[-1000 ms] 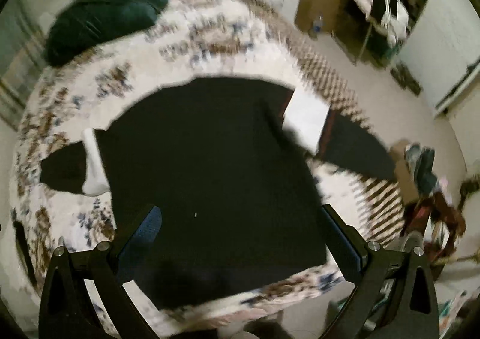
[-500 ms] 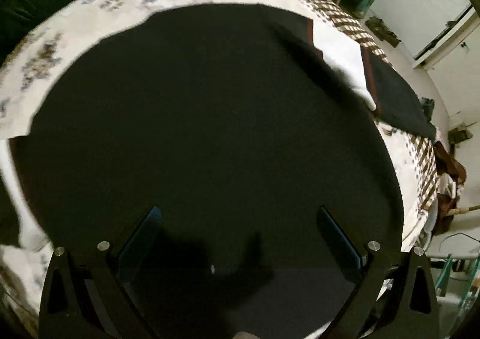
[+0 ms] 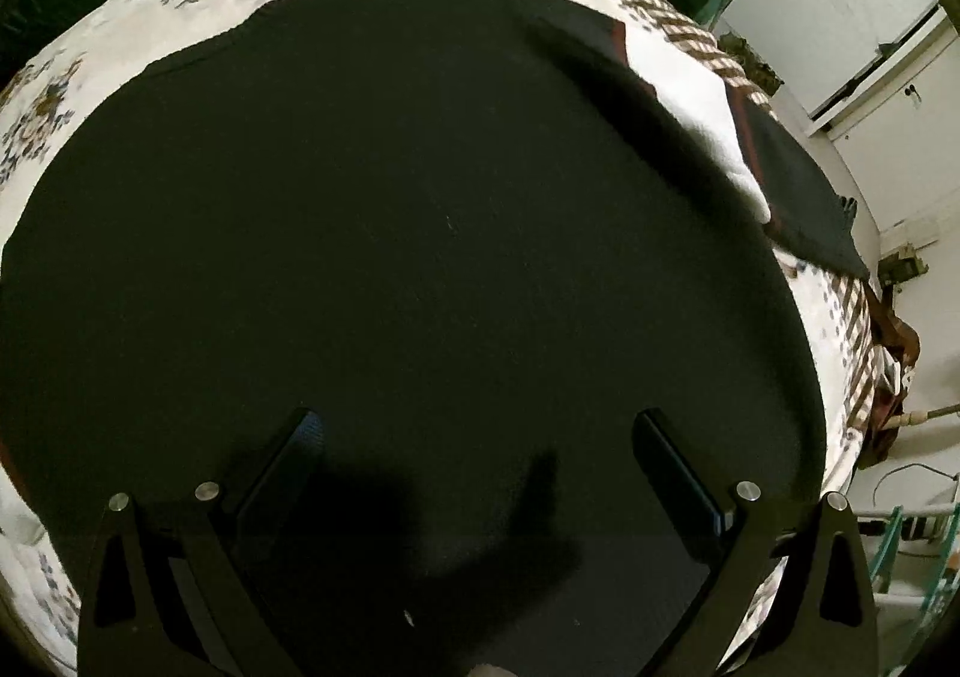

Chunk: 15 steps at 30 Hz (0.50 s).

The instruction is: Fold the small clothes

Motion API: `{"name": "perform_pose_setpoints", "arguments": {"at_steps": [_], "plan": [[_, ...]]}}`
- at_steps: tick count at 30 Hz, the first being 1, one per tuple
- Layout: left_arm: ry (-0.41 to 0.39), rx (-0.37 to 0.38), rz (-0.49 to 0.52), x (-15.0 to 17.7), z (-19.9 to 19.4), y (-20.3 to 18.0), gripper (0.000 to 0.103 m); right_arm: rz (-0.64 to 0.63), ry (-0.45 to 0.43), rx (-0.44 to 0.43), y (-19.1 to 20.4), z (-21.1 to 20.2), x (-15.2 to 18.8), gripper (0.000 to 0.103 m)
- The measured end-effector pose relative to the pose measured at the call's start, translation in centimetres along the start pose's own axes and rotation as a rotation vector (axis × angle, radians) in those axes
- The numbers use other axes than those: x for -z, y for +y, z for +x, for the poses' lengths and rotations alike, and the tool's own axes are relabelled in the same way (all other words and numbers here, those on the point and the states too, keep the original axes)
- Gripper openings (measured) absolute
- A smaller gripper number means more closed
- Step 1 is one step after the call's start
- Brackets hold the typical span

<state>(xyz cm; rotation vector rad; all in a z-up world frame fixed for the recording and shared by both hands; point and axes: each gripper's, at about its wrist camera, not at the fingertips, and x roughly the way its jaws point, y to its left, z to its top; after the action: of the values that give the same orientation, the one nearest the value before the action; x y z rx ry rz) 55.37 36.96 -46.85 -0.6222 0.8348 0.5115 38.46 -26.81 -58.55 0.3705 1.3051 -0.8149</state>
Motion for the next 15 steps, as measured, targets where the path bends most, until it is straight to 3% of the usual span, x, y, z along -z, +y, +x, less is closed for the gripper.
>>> {"name": "perform_pose_setpoints", "arguments": {"at_steps": [2, 7, 12, 15], "plan": [[-0.001, -0.021, -0.061, -0.2, -1.8, 3.0, 0.007, -0.005, -0.004, 0.003, 0.0, -0.5, -0.2, 0.103], [0.044, -0.084, -0.165, -0.4, -0.4, 8.9, 0.007, -0.012, -0.034, 0.009, -0.2, -2.2, -0.9, 0.103], [0.159, 0.067, -0.297, 1.3, 3.7, 12.1, 0.016, -0.044, -0.053, 0.01, 0.7, -2.3, -1.4, 0.103], [0.165, 0.171, -0.372, 2.0, 4.9, 13.0, 0.036, -0.049, -0.056, 0.012, 1.1, -2.0, -1.2, 0.103]]}}
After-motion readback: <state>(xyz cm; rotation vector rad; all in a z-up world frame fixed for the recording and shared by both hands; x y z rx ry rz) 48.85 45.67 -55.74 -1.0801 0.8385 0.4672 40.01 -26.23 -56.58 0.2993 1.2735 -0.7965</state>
